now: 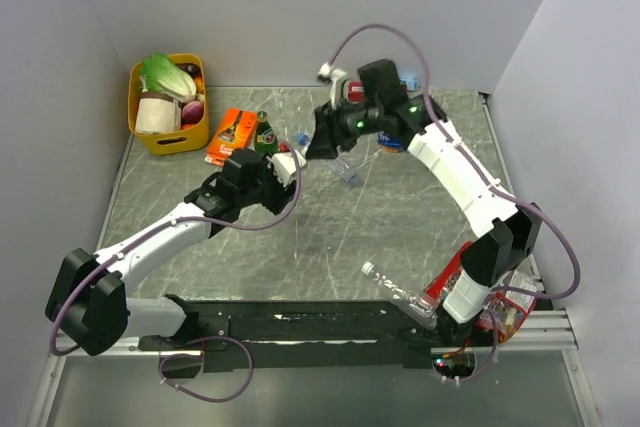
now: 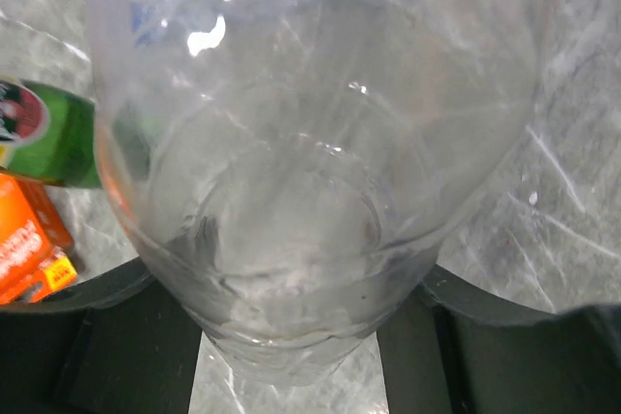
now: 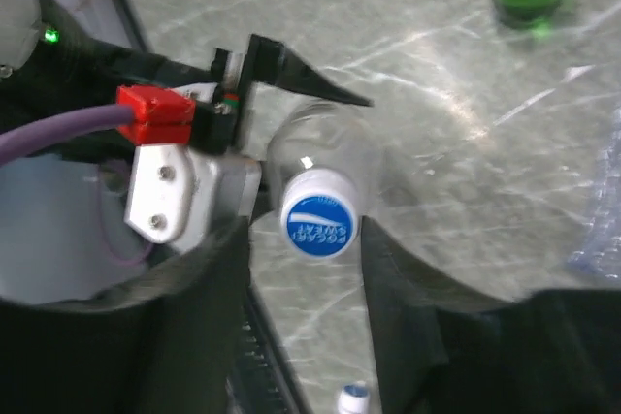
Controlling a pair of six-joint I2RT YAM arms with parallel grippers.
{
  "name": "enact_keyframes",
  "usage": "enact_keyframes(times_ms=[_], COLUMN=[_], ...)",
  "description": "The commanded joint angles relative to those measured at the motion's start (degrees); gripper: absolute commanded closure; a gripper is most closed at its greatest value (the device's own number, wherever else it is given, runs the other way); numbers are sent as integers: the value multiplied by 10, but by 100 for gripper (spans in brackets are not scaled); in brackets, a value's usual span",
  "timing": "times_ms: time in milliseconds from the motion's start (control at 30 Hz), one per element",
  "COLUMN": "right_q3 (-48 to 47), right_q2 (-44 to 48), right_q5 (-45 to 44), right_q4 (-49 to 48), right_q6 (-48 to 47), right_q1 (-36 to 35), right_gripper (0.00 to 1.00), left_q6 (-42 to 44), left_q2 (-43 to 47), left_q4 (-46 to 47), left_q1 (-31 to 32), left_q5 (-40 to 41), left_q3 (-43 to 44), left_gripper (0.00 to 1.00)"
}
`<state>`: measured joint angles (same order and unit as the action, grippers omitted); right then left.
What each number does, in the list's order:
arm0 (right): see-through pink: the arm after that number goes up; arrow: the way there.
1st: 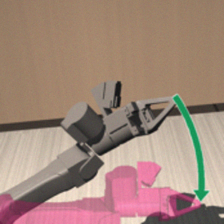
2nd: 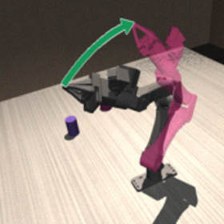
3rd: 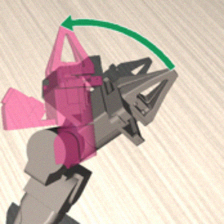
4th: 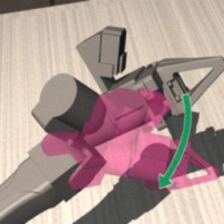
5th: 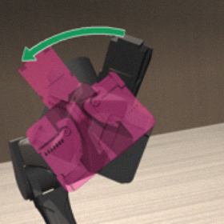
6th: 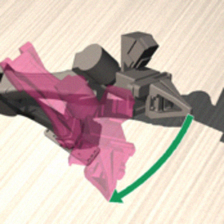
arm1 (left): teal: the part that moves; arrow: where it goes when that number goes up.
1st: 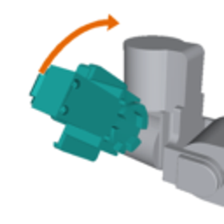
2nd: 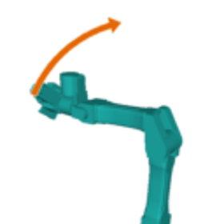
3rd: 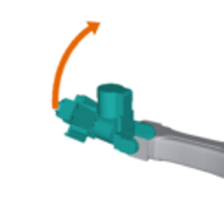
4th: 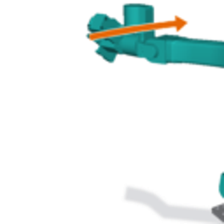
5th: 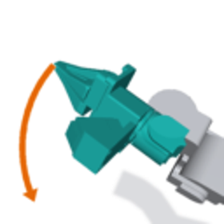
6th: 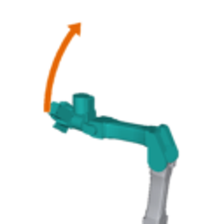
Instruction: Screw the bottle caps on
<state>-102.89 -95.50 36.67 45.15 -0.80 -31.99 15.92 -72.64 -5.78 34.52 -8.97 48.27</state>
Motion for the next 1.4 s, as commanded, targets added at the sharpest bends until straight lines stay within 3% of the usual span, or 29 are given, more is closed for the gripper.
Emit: enact_keyframes(times_ms=[0,100,133,167,233,300,433,633,1033,1367], right_q3=[-134,-202,-199,-182,-78,46,171,232,255,224], right_q2=[12,15,25,38,110,190,268,291,275,235], right_q5=[100,158,162,173,163,134,80,49,50,57], right_q4=[9,94,128,163,161,107,90,58,11,46], right_q6=[15,-182,-325,-392,-548,-620,-822,-869,-882,-896], right_q1=[75,105,102,94,79,48,-18,-83,-121,-124], right_gripper=[39,39,39,39,40,39,39,39,39,50], left_q6=[45,147,171,202,292,346,400,449,443,439], left_q2=[19,36,39,37,24,9,-38,-46,-58,-46], left_q4=[-12,-90,-144,-182,-278,-332,-425,-452,-445,-415], left_q1=[-7,-14,-16,-17,-17,-16,-17,-16,-6,-6], left_q5=[-77,-171,-217,-241,-285,-292,-292,-277,-282,-277], left_q3=[53,63,68,77,107,137,183,200,232,217], left_gripper=[99,99,99,99,99,99,99,99,99,99])
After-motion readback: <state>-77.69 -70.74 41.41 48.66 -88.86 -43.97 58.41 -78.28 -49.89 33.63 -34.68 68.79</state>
